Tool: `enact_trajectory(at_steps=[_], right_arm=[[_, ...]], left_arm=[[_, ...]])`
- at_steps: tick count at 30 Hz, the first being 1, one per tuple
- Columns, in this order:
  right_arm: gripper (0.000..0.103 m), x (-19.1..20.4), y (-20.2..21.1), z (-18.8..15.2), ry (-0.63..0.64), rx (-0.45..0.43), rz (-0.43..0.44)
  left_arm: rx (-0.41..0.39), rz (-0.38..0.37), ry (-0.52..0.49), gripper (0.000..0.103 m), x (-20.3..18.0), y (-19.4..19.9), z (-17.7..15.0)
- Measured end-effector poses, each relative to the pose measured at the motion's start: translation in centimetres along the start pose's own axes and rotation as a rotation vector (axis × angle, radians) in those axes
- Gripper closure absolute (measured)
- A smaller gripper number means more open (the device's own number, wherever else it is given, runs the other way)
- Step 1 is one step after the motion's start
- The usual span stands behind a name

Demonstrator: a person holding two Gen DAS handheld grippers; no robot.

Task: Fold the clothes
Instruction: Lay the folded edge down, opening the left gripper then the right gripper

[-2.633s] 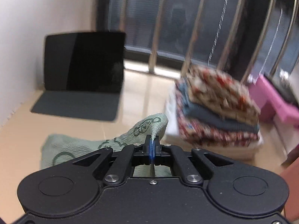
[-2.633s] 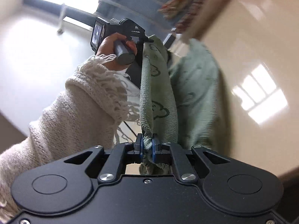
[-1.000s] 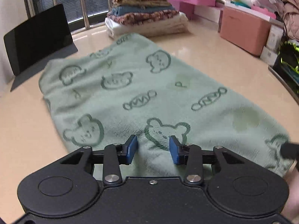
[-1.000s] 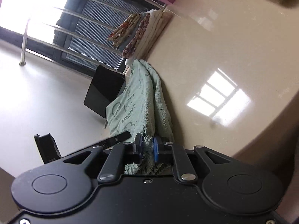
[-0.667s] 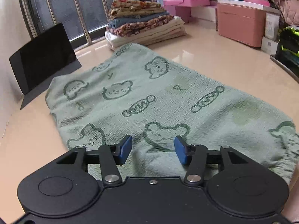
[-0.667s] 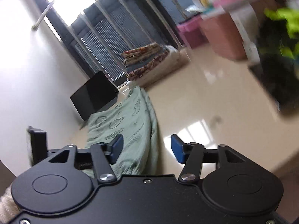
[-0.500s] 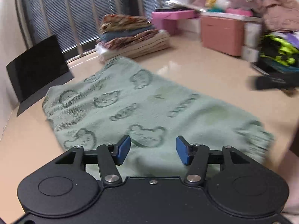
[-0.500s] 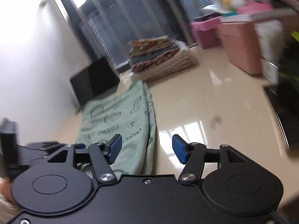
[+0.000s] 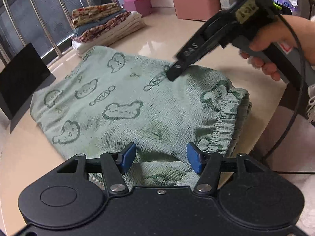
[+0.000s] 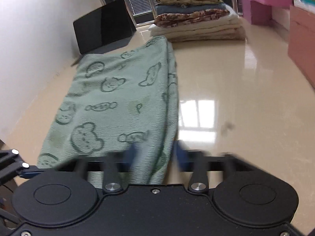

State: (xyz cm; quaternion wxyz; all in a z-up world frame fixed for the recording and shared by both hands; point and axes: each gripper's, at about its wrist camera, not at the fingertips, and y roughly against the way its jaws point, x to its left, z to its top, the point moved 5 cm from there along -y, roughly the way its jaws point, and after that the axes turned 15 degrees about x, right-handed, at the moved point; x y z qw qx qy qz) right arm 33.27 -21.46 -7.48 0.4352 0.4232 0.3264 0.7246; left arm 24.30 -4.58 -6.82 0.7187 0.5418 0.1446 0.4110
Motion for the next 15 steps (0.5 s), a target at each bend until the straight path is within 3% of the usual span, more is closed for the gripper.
enact_trajectory(at_steps=[5, 8, 10, 13, 15], right_arm=[[0.094, 0.5, 0.6, -3.0, -0.091, 0.018, 0.137], [0.094, 1.3, 1.1, -5.2, -0.096, 0.037, 0.197], [0.077, 1.8, 1.7, -6.1, -0.089, 0.037, 0.206], [0.056, 1.7, 3.6, -5.3, -0.063, -0.020, 0.157], [0.053, 1.4, 4.9, -3.6, -0.054, -0.060, 0.121]], left_arm=[[0.049, 0.004, -0.033, 0.046, 1.5, 0.8, -2.4], [0.041, 0.047, -0.036, 0.045, 2.3, 1.5, -3.9], [0.014, 0.080, -0.019, 0.043, 2.8, 2.1, -4.5], [-0.079, 0.062, 0.010, 0.043, 2.8, 3.3, -4.0], [-0.132, 0.046, 0.016, 0.043, 2.4, 3.9, -3.1]])
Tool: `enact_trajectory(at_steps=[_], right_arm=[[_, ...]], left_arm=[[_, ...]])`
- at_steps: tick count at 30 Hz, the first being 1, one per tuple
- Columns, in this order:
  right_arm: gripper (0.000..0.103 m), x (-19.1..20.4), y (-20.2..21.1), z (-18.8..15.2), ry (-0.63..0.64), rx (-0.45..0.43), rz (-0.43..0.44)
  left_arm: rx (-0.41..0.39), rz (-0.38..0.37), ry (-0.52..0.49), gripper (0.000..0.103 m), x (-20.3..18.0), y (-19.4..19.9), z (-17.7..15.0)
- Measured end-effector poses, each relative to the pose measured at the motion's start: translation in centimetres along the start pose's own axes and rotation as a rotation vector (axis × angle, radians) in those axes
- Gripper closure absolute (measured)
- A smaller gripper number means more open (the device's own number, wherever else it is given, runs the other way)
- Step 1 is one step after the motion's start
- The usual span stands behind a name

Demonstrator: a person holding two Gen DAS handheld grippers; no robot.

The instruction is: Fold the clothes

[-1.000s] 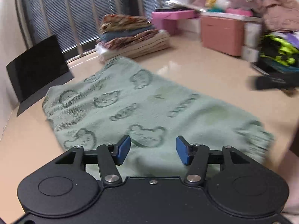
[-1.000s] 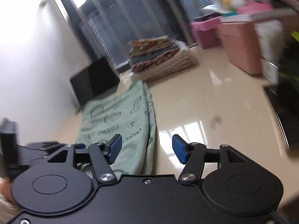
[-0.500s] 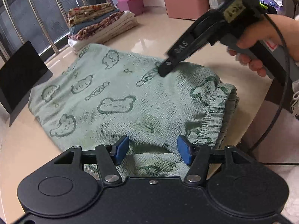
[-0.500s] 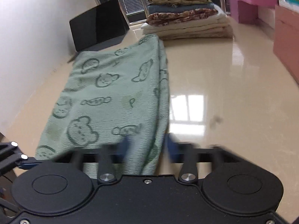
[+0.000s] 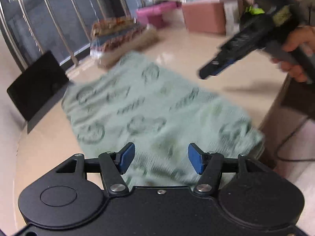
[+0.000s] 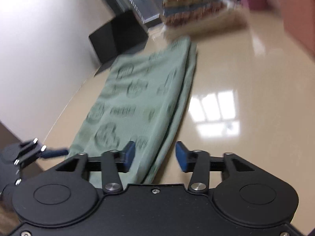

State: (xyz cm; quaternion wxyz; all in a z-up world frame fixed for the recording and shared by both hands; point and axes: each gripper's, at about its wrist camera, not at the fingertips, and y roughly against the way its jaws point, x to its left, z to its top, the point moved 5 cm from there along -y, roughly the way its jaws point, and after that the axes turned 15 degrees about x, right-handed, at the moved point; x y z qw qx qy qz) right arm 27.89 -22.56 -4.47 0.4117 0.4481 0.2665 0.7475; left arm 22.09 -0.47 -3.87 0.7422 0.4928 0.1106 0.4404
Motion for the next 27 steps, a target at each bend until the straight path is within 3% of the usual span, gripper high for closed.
enact_trajectory(at_steps=[5, 8, 12, 14, 16, 18, 22, 27], right_arm=[[0.052, 0.3, 0.7, 5.4, 0.053, -0.025, -0.045], [0.053, -0.2, -1.6, 8.4, 0.084, 0.041, -0.100], [0.054, -1.1, -5.9, 9.8, 0.089, 0.141, -0.163], [0.068, -1.4, -7.4, 10.0, 0.093, 0.175, -0.187], [0.101, -1.3, -7.9, 9.9, 0.114, 0.183, -0.182], [0.103, -1.4, -7.1, 9.8, 0.109, 0.155, -0.155], [0.103, -4.2, -5.3, 10.3, -0.035, 0.097, -0.036], [0.100, -6.1, -6.4, 9.0, -0.048, 0.119, -0.052]], left_arm=[[0.003, -0.014, -0.046, 0.044, -2.6, -1.7, 2.6], [0.027, -0.016, -0.080, 0.044, -4.1, -3.2, 3.3], [0.019, -0.022, -0.107, 0.044, -5.1, -3.5, 3.1], [0.011, -0.026, -0.121, 0.044, -5.4, -3.5, 3.1], [0.010, -0.028, -0.136, 0.044, -5.6, -3.5, 3.1], [0.016, -0.033, -0.150, 0.044, -5.7, -3.7, 3.1], [0.044, -0.061, -0.145, 0.044, -5.7, -4.3, 2.6], [0.042, -0.069, -0.129, 0.044, -5.6, -4.1, 2.5]])
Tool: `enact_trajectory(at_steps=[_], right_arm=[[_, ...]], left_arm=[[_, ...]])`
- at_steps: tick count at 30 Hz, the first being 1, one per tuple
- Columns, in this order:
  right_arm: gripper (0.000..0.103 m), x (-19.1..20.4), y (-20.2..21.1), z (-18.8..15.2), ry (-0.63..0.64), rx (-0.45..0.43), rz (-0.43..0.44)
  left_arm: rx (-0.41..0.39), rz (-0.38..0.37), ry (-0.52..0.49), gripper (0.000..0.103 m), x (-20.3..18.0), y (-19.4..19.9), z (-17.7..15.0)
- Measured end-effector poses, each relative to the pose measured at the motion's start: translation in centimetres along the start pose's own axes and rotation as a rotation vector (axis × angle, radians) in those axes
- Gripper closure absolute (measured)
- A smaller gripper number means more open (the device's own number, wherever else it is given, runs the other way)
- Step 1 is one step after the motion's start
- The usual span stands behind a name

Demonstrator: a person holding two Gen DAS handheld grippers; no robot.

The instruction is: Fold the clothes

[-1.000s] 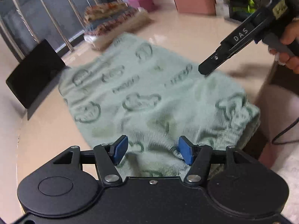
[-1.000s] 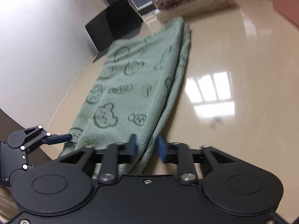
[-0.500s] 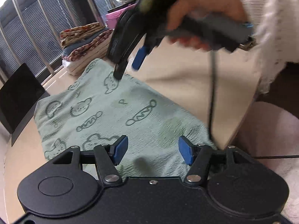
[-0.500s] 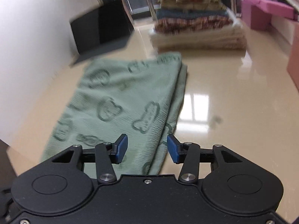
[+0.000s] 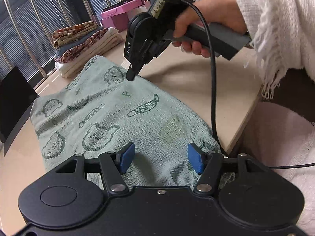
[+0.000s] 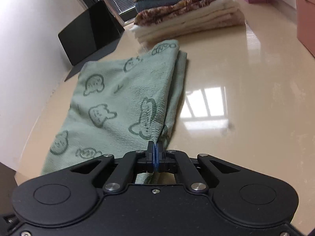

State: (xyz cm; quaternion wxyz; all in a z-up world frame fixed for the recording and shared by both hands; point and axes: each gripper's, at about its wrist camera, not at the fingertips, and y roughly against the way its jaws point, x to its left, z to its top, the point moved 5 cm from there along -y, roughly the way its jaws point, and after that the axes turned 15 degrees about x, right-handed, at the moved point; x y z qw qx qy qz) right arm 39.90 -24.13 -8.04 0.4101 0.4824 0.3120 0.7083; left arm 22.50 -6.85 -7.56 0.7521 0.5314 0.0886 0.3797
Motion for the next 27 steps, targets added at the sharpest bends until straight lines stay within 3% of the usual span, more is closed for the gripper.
enact_trajectory(at_steps=[2, 4, 5, 8, 11, 13, 16, 20, 23, 27], right_arm=[[0.092, 0.1, 0.3, -0.1, 0.000, -0.014, -0.005], [0.065, 0.3, 1.1, 0.0, 0.007, -0.047, -0.016], [0.062, 0.5, 1.7, 0.0, 0.014, -0.071, -0.029], [0.061, 1.5, 3.2, 0.7, 0.068, -0.139, -0.051], [0.063, 2.9, 3.6, 1.3, 0.128, -0.174, -0.043], [0.072, 3.9, 3.5, 1.7, 0.166, -0.186, -0.030], [0.075, 5.0, 1.7, 2.2, 0.220, -0.138, -0.053], [0.076, 4.4, -0.9, 2.8, 0.238, -0.094, -0.163], [0.076, 2.8, -1.4, 2.9, 0.207, -0.085, -0.195], [0.083, 1.7, -1.4, 2.6, 0.207, -0.102, -0.202]], left_arm=[[-0.013, 0.003, 0.012, 0.044, 0.4, 0.6, 0.0], [-0.035, 0.007, 0.030, 0.043, 0.9, 1.5, 0.0], [-0.050, 0.009, 0.051, 0.043, 1.5, 2.0, 0.0], [-0.077, 0.023, 0.136, 0.043, 3.6, 3.1, -0.1], [-0.042, 0.021, 0.199, 0.043, 5.1, 2.0, -0.3], [-0.007, 0.015, 0.214, 0.043, 5.0, 1.0, -0.7], [0.026, 0.013, 0.209, 0.043, 4.6, -0.2, -1.2], [0.025, 0.003, 0.227, 0.043, 4.3, 0.0, -2.0], [0.020, -0.024, 0.256, 0.043, 4.6, 0.1, -2.4], [0.013, -0.042, 0.272, 0.042, 4.8, -0.1, -2.7]])
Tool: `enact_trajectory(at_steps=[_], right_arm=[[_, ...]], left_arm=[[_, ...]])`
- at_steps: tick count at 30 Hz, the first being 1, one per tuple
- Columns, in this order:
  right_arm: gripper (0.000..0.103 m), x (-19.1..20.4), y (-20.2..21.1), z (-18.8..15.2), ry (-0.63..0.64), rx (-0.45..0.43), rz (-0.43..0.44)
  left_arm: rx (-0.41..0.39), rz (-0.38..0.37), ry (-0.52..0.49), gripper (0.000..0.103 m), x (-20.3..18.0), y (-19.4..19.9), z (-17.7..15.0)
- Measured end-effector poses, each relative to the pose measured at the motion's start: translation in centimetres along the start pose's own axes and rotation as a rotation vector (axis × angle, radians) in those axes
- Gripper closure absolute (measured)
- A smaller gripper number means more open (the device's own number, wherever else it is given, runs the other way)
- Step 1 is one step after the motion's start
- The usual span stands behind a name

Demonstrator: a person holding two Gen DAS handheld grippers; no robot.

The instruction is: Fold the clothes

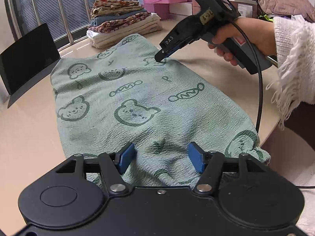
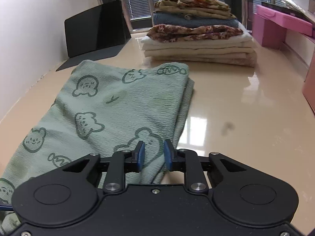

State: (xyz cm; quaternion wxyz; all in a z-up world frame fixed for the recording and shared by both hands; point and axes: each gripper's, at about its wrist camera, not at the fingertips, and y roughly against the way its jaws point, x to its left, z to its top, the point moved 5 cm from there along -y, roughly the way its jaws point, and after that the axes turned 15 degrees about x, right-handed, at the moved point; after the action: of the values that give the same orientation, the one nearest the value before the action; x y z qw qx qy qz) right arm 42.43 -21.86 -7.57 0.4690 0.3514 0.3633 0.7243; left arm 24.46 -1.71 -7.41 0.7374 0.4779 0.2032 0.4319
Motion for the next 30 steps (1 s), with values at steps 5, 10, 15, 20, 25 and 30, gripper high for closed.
enact_trajectory(at_steps=[5, 10, 15, 20, 25, 30], right_arm=[[0.079, 0.8, -0.1, 0.0, 0.059, 0.001, -0.052], [0.037, 1.6, 1.1, 0.1, 0.039, -0.017, -0.046], [0.010, 3.2, 4.2, -0.2, 0.098, -0.094, -0.065], [0.001, 4.6, 7.8, -1.6, 0.146, -0.164, -0.073], [0.001, 5.4, 11.6, -4.6, 0.162, -0.234, -0.062], [0.001, 5.7, 14.4, -8.8, 0.169, -0.278, -0.097]], left_arm=[[0.002, 0.016, 0.031, 0.027, 0.4, -0.2, 0.0], [-0.017, 0.037, 0.055, 0.003, 0.4, 0.4, 0.0], [-0.149, 0.094, 0.096, 0.000, 1.0, 3.4, 0.4], [-0.214, 0.117, 0.139, 0.000, 1.7, 5.5, 0.1], [-0.246, 0.163, 0.154, 0.000, 2.5, 7.0, -1.5], [-0.263, 0.236, 0.167, 0.000, 3.5, 8.4, -4.3]])
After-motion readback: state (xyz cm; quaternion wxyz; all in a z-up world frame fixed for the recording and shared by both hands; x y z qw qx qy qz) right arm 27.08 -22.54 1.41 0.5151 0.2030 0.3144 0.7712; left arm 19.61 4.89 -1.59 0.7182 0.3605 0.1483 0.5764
